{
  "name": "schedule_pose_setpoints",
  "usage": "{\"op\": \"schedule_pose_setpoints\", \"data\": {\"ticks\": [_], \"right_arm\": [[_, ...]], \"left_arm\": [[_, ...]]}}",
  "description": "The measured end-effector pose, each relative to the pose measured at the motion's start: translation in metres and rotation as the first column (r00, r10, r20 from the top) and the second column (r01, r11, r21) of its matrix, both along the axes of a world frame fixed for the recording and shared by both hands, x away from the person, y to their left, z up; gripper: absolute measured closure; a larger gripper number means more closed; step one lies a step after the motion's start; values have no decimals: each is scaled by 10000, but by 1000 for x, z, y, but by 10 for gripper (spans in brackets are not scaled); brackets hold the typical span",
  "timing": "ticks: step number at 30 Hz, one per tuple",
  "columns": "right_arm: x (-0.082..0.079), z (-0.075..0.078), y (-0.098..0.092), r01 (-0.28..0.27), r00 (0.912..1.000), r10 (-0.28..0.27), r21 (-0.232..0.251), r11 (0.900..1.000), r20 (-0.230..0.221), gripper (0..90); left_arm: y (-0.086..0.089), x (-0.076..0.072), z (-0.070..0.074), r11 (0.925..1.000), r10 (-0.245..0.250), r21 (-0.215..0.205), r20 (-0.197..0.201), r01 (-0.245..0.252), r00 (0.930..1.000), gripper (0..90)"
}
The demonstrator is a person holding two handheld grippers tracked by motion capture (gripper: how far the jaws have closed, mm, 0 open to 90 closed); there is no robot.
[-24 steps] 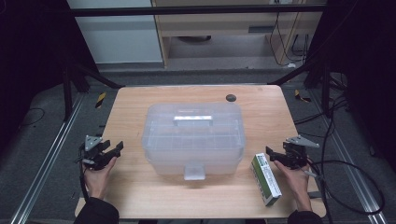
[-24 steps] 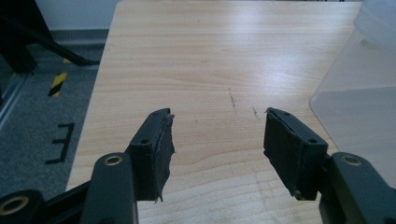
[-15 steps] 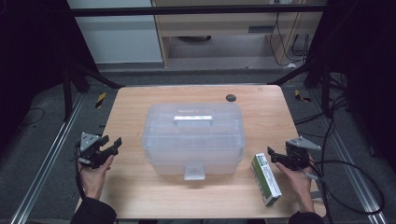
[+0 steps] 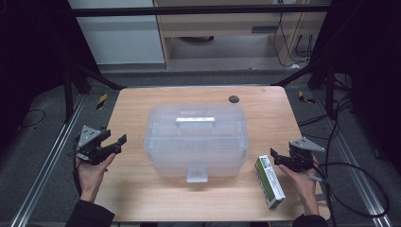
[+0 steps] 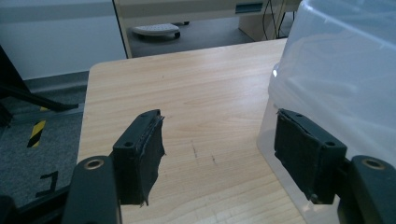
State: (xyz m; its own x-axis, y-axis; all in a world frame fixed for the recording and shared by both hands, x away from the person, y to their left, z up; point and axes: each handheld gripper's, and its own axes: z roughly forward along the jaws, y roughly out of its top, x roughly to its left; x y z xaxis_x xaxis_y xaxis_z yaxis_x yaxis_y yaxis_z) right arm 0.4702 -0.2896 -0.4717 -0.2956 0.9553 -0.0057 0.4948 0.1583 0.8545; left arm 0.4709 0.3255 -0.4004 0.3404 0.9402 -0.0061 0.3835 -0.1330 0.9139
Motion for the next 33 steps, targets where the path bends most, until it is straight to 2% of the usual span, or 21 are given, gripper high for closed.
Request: {"op": "schedule_pose_setpoints", "data": {"ticks": [3,13,23,29,33], "right_arm": [[-1,1,0,-53,10000,54,-52,10000,63,199],[-4,3,1,-155,9997,155,0,9999,191,202],[-4,5,3,-337,9993,339,-93,9994,156,195],[-5,6,1,-307,9995,307,13,9995,124,192],[-5,5,1,-353,9993,355,-117,9993,137,188]], "left_arm": [[-1,0,5,9999,-113,-85,20,113,9999,313],[-5,1,20,9992,-399,57,128,398,9991,301],[-14,4,37,9952,-866,474,254,853,9959,290],[-21,6,51,9891,-1261,816,355,1228,9914,284],[-25,7,58,9867,-1394,900,387,1355,9895,280]]}}
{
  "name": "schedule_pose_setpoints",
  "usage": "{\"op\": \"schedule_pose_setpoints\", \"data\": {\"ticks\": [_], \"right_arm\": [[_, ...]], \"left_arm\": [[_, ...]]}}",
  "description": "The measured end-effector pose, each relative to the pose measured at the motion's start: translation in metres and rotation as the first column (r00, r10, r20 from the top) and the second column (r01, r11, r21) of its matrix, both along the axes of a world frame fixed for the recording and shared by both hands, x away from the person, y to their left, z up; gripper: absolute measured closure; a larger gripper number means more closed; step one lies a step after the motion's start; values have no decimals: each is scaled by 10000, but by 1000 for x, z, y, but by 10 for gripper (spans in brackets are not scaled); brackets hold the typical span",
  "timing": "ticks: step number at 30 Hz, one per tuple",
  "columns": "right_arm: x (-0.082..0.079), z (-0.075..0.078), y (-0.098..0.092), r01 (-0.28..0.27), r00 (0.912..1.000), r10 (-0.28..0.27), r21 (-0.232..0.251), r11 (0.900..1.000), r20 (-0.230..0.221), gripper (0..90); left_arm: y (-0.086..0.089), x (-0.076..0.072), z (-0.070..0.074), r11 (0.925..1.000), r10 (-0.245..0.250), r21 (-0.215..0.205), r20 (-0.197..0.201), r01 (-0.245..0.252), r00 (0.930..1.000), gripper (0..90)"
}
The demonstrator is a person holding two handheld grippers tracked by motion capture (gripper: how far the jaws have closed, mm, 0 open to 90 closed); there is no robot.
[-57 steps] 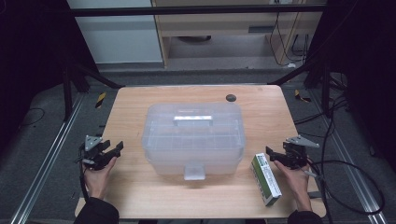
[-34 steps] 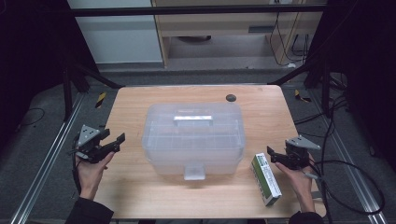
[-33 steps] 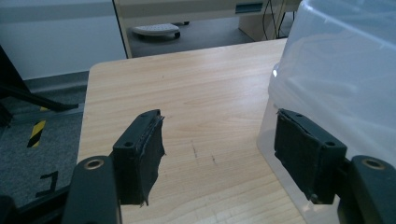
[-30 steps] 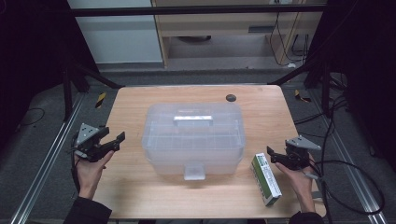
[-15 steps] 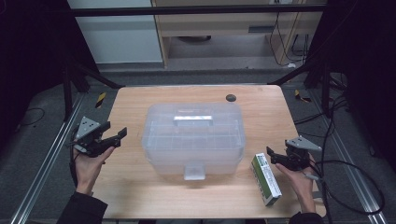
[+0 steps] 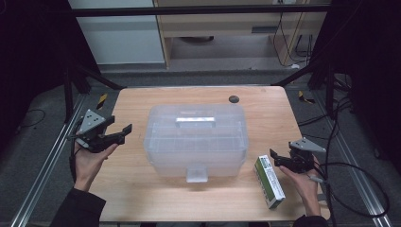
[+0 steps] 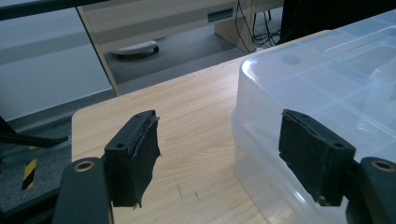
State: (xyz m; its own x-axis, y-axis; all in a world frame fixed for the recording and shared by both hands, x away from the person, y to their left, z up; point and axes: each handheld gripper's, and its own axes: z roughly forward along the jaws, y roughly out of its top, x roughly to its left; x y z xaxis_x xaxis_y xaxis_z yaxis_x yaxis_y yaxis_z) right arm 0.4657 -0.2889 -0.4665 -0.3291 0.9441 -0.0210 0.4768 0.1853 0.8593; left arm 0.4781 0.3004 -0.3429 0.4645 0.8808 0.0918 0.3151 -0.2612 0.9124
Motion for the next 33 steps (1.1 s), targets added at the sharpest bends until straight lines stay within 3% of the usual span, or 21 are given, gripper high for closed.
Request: {"op": "schedule_pose_setpoints", "data": {"ticks": [18,21,33], "right_arm": [[0,1,1,-71,10000,72,90,9999,-60,186],[0,0,0,-126,9999,126,-4,9999,-48,185],[0,1,-1,-142,9999,142,-6,9999,-31,183]], "left_arm": [[-16,4,27,9963,-577,655,187,563,9982,271],[-20,5,33,9926,-699,1020,341,661,9970,272],[-40,7,40,9750,-1342,1821,241,1277,9907,267]]}}
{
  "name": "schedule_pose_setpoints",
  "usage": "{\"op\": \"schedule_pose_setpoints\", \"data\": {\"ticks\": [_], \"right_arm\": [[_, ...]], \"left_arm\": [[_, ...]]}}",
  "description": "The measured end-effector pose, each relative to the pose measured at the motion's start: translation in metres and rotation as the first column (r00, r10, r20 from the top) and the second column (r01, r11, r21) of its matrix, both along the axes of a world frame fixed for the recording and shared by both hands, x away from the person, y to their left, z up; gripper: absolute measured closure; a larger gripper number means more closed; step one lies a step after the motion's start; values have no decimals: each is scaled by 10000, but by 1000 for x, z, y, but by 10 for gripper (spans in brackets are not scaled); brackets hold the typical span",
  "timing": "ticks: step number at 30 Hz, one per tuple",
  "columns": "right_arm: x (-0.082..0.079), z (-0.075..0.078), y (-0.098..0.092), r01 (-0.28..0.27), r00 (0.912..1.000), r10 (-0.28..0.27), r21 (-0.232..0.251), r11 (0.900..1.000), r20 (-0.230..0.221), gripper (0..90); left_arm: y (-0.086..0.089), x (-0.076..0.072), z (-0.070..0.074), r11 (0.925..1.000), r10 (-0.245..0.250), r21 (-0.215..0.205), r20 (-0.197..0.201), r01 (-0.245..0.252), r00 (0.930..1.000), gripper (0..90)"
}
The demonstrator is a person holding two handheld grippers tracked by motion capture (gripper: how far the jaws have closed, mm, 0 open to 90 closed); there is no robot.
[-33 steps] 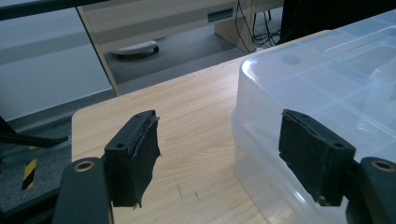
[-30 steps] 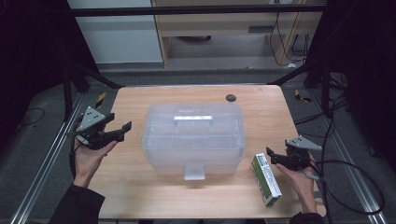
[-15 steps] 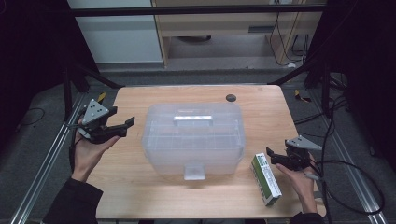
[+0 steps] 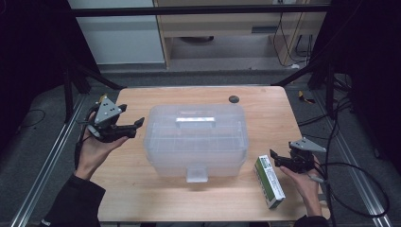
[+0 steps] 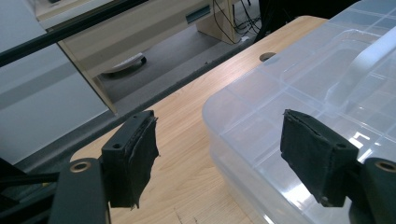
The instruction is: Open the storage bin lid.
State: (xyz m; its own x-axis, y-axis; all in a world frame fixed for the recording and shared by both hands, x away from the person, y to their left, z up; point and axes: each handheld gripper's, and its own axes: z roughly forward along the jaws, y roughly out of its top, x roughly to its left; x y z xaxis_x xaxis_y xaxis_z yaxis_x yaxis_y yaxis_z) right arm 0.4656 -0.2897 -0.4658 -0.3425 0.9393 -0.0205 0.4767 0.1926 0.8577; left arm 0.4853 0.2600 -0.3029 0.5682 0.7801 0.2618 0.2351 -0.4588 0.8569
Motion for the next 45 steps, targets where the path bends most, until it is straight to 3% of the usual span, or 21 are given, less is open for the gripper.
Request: {"op": "schedule_pose_setpoints", "data": {"ticks": [9,14,21,34,39,43,45], "right_arm": [[0,-1,0,-9,10000,9,4,10000,-92,181],[1,-2,0,-14,9999,14,-2,10000,-157,179],[1,-2,0,-1,9998,2,37,10000,-181,179],[1,-3,-1,-68,9998,67,-64,10000,-175,185],[1,-3,-1,-67,9998,66,-49,10000,-199,186],[1,-4,-1,-62,9997,61,-21,10000,-254,188],[1,-4,-1,-65,9995,65,14,10000,-296,189]], "left_arm": [[-14,1,3,9973,-567,465,-81,570,9984,264],[-19,1,5,9916,-971,841,-192,984,9951,264],[-31,1,11,9779,-1652,1249,-318,1679,9857,264],[-52,1,19,9499,-2387,1956,-500,2439,9698,267],[-58,0,19,9431,-2503,2127,-518,2556,9668,268],[-62,-1,18,9441,-2475,2135,-432,2510,9679,271],[-64,-1,18,9411,-2541,2192,-435,2574,9662,276]]}}
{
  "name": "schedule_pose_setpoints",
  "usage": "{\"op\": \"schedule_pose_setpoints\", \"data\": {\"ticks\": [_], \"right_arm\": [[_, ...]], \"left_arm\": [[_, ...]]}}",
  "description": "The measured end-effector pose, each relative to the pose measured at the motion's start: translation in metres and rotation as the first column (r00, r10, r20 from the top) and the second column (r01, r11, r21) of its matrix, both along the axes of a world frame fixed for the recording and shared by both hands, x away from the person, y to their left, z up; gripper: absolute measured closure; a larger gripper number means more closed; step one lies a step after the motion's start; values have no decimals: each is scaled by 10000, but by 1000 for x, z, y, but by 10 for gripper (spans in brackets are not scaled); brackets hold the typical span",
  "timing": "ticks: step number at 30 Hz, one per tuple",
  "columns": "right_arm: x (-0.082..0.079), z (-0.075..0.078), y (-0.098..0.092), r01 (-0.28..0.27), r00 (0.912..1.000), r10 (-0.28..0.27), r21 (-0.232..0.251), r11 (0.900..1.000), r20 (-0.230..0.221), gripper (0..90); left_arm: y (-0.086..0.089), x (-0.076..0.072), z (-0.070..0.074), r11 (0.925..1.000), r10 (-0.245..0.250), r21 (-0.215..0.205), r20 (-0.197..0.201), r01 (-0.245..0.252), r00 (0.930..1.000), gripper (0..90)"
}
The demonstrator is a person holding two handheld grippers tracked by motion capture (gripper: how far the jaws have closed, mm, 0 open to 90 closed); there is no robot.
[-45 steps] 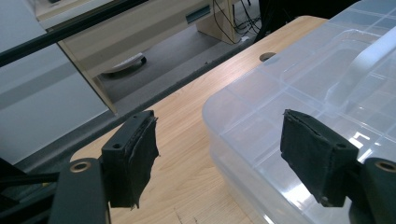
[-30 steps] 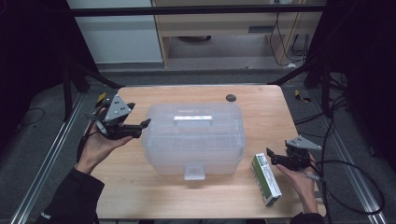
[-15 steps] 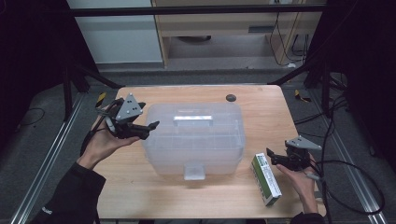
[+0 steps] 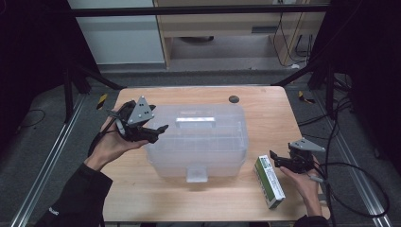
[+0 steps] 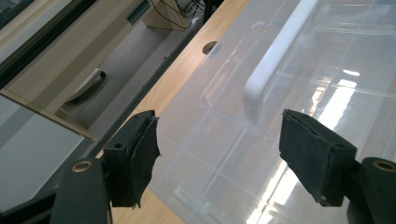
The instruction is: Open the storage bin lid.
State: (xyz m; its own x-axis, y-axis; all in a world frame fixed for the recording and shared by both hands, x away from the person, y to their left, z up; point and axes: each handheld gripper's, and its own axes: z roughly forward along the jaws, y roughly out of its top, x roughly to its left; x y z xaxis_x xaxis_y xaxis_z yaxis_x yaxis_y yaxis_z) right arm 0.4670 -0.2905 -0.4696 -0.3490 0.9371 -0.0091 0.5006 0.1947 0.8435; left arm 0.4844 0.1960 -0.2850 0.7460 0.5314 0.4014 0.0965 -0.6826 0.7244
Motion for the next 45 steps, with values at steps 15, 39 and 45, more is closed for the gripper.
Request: {"op": "schedule_pose_setpoints", "data": {"ticks": [15,39,45], "right_arm": [[1,-1,0,-54,10000,54,-39,10000,-30,190],[2,-3,0,-158,9998,158,-13,9999,-149,202],[2,-3,1,-182,9997,182,11,9998,-172,205]], "left_arm": [[-20,-1,-3,9984,-192,540,98,186,9998,280],[-48,9,-6,9763,-757,2040,93,722,9971,299],[-54,10,-6,9709,-818,2266,83,778,9966,306]]}}
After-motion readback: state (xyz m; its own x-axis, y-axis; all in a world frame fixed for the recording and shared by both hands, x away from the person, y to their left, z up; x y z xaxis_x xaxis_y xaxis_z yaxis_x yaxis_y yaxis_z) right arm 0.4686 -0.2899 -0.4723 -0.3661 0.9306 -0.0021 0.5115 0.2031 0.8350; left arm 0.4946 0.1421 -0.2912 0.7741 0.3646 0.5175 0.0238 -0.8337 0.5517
